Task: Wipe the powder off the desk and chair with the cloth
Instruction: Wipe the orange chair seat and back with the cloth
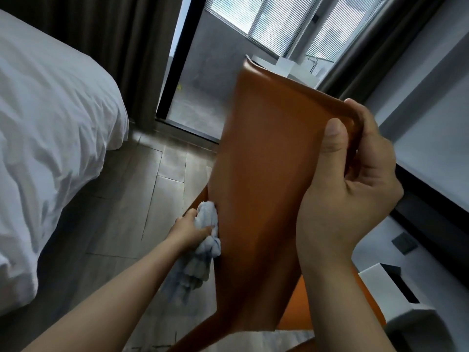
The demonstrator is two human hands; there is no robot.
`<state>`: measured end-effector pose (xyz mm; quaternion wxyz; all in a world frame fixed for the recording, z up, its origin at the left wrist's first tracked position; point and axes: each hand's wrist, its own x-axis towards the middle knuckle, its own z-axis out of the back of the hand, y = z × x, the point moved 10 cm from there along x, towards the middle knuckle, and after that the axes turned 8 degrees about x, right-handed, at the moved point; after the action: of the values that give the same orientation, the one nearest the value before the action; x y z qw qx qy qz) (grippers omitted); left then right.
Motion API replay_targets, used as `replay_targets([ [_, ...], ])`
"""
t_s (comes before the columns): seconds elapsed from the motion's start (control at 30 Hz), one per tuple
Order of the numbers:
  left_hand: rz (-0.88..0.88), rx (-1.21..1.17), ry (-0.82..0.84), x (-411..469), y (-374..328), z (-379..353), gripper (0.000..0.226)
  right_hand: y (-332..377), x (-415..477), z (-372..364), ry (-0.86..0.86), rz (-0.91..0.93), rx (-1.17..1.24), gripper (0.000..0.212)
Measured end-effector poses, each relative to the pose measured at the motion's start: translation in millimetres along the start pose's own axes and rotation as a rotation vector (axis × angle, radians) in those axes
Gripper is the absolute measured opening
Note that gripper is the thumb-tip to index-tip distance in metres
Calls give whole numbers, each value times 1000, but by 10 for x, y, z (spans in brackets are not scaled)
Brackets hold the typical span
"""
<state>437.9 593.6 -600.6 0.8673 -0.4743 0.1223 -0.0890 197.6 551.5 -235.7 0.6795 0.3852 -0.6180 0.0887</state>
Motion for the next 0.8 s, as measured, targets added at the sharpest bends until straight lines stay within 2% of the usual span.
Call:
replay_targets([
  [0.17, -18, 209, 68, -147, 151, -143, 62, 1, 1, 12, -17, 5, -13, 29],
  [0.27, -15, 236, 22, -291, 189, -32, 53, -4, -2, 19, -33, 0, -13, 28],
  [0.47, -110, 143, -161, -670, -41, 585, 55, -9, 10, 12, -21, -39, 7, 26],
  [0.67, -272, 109, -279, -1332, -539, 1187, 44, 23, 96, 18, 140, -150, -26, 29],
  [0.8, -359, 94, -308, -1901, -949, 1438, 44, 21, -54, 335, 234, -295, -34, 34],
])
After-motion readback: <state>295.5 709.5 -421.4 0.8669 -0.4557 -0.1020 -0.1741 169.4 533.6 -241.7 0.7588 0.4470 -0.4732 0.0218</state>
